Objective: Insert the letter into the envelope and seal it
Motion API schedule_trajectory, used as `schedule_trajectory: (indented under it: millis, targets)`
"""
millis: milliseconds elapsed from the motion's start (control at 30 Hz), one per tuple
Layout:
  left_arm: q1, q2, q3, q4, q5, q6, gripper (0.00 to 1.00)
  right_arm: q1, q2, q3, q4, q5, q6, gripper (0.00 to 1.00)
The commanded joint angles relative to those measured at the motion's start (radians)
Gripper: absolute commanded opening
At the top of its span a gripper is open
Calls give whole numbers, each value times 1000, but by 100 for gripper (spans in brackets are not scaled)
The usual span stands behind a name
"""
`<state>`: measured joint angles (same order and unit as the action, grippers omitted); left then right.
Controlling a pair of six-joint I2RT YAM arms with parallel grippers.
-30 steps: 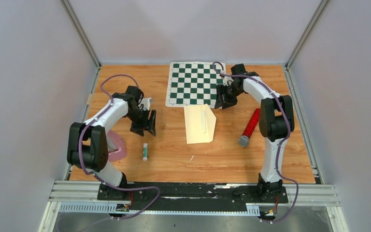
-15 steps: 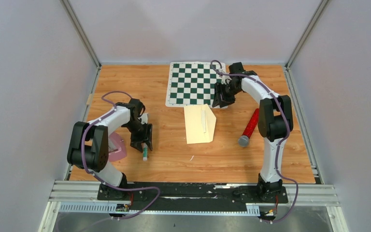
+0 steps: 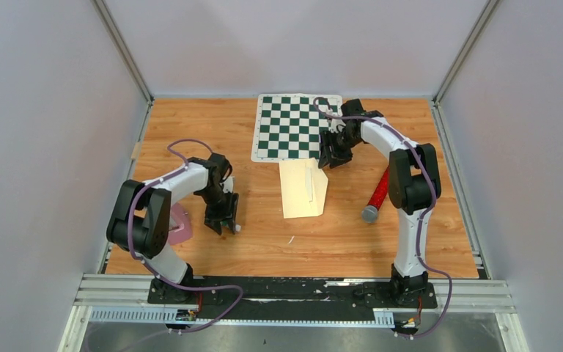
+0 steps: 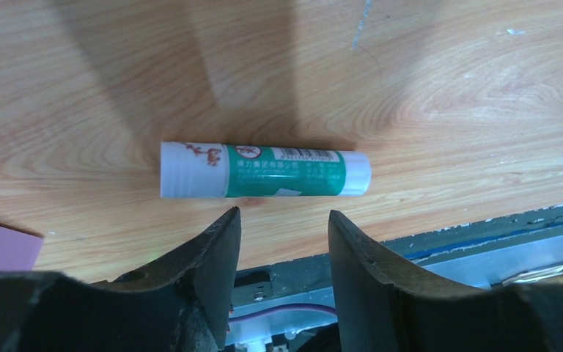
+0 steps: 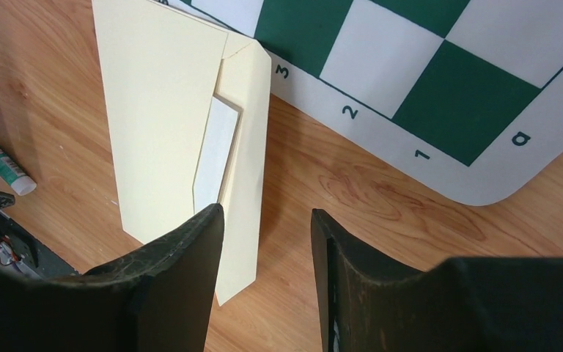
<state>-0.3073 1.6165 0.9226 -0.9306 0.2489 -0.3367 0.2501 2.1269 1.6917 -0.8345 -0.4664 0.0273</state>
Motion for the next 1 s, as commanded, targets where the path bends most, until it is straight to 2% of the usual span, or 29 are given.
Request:
schedule_trajectory:
  millis: [0, 167, 267, 333, 500, 667, 767, 967]
  targets:
    - [2, 17, 5, 0, -39, -24, 56, -1, -45, -23, 36, 14, -19, 49]
    - [2, -23, 30, -4, 3, -3, 57, -2, -77, -47, 36, 29, -23, 49]
    - [2, -64, 92, -11, 33, 28, 67, -4, -96, -69, 33, 29, -23, 49]
    - [11, -62, 137, -13, 12, 26, 69, -2, -107, -80, 31, 29, -22, 49]
    - [80, 29, 176, -15, -6, -7, 69, -3, -112, -86, 28, 48, -48, 49]
    - [131, 44, 200, -51, -17, -84, 65, -3, -92, -78, 24, 58, -57, 48]
    - [132, 26, 193, -54, 24, -121, 66, -3, -65, -66, 20, 43, -48, 48]
    - [140, 90, 112, 71, 171, -130, 67, 4, -23, -30, 12, 26, -35, 48]
